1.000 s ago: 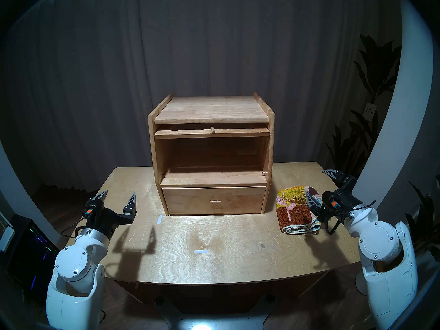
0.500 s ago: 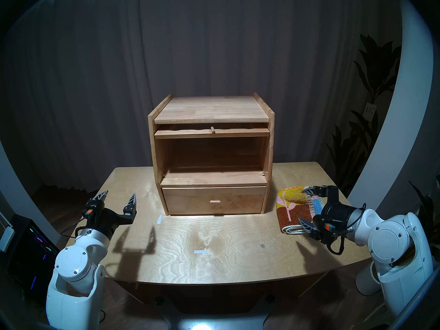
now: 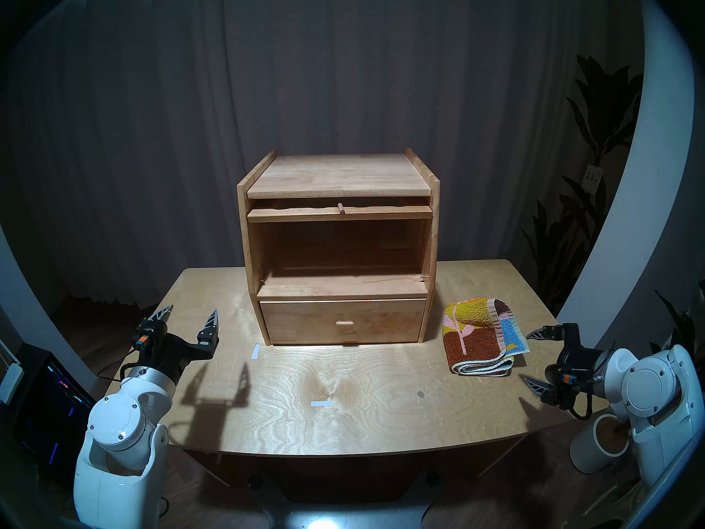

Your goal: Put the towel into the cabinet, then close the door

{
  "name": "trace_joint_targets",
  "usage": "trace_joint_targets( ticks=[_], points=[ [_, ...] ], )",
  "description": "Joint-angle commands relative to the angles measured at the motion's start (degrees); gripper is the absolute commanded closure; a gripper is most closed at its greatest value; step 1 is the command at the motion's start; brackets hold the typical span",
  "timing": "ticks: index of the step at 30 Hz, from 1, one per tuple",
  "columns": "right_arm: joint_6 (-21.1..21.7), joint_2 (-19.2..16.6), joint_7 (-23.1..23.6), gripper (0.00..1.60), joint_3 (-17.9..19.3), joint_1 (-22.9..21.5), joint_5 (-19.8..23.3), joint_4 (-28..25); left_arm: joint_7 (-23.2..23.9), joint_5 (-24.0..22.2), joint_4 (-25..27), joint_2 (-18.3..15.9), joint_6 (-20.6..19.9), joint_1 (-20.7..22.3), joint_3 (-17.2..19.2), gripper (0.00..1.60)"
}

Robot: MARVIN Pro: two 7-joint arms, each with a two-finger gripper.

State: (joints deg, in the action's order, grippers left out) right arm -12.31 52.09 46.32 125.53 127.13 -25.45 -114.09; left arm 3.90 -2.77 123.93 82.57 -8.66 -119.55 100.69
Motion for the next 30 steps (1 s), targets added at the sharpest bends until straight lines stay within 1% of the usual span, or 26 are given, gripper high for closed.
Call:
trace_joint_targets(
  ticks=[1,2,3,4,5,6,7,8,10,11,12,13,15,16,18,20,21,23,24,25,26,28,30],
  points=[
    [-2.0,-1.0,-7.6,0.00,-6.6,-7.6,4.7,6.3,0.0,-0.1,1.3,0.1,0.3,0.2,-0.1,0.00],
    [-2.0,-1.0,-7.6,0.00,-6.6,-7.6,4.7,6.3,0.0,-0.1,1.3,0.1,0.3,0.2,-0.1,0.00],
    [-2.1,-2.1,-6.5,0.00,-6.2,-6.0,5.7,6.3,0.0,-0.1,1.3,0.1,0.3,0.2,-0.1,0.00],
    [-3.5,-2.6,-9.1,0.00,-8.5,-8.1,4.9,9.3,0.0,-0.1,1.3,0.1,0.3,0.2,-0.1,0.00],
    [-4.6,-3.5,-9.7,0.00,-9.8,-9.6,4.6,11.3,0.0,-0.1,1.4,0.1,0.3,0.2,-0.1,0.00],
    [-4.6,-3.5,-9.7,0.00,-9.8,-9.6,4.6,11.3,0.0,-0.1,1.4,0.1,0.3,0.2,-0.1,0.00],
    [-4.3,-4.5,-10.2,0.00,-9.9,-8.6,4.8,10.9,0.0,-0.1,1.4,0.1,0.2,0.2,-0.1,0.00],
    [-6.3,-6.2,-10.6,0.00,-11.4,-10.7,4.5,13.4,-0.1,-0.1,1.4,0.1,0.2,0.2,-0.1,0.00],
    [-7.5,-7.2,-9.3,0.00,-12.0,-12.1,4.0,14.2,-0.1,-0.1,1.4,0.1,0.2,0.1,-0.1,0.00],
    [-8.0,-7.9,-8.7,0.00,-11.8,-11.6,3.5,13.8,-0.1,-0.1,1.4,0.1,0.2,0.1,-0.1,0.00],
    [-8.5,-8.4,-8.0,0.00,-12.5,-12.8,3.1,14.5,-0.1,-0.1,1.4,0.1,0.2,0.1,-0.1,0.00],
    [-8.5,-8.4,-8.0,0.00,-12.5,-12.8,3.1,14.5,-0.1,-0.1,1.4,0.1,0.2,0.1,-0.1,0.00],
    [-9.3,-10.4,-6.9,0.00,-13.2,-13.3,2.4,13.7,-0.1,-0.1,1.4,0.1,0.2,0.2,-0.1,0.00],
    [-9.3,-10.4,-6.9,0.00,-13.2,-13.3,2.4,13.7,-0.1,-0.1,1.4,0.1,0.2,0.2,-0.1,0.00],
    [-9.4,-11.6,-5.8,0.00,-13.9,-13.7,1.9,13.0,-0.1,-0.1,1.4,0.1,0.2,0.2,-0.1,0.00],
    [-9.2,-12.8,-4.1,0.00,-14.7,-14.1,1.4,12.3,-0.1,-0.1,1.4,0.1,0.2,0.1,-0.1,0.00],
    [-8.2,-14.0,-1.4,0.00,-15.2,-14.0,1.0,11.2,-0.1,-0.1,1.4,0.1,0.2,0.1,-0.1,0.00],
    [-7.3,-15.4,1.3,0.00,-15.7,-13.3,0.6,9.8,-0.1,-0.1,1.4,0.1,0.2,0.1,-0.1,0.00],
    [-7.3,-15.4,1.3,0.00,-15.7,-13.3,0.6,9.8,-0.1,-0.1,1.4,0.1,0.2,0.1,-0.1,0.00],
    [-6.7,-15.9,2.5,0.00,-15.9,-12.7,0.4,8.9,-0.1,-0.1,1.4,0.1,0.2,0.1,-0.1,0.00],
    [-5.5,-15.8,4.7,0.00,-16.0,-12.5,0.7,7.3,-0.1,-0.1,1.5,0.2,0.2,0.1,-0.1,0.00],
    [-4.8,-15.6,5.3,0.00,-16.1,-12.5,0.7,6.7,-0.1,-0.1,1.5,0.2,0.2,0.1,-0.1,0.00],
    [-2.5,-14.8,6.0,0.00,-16.7,-13.1,0.3,5.6,-0.1,-0.1,1.5,0.2,0.2,0.1,-0.1,0.00]
  ],
)
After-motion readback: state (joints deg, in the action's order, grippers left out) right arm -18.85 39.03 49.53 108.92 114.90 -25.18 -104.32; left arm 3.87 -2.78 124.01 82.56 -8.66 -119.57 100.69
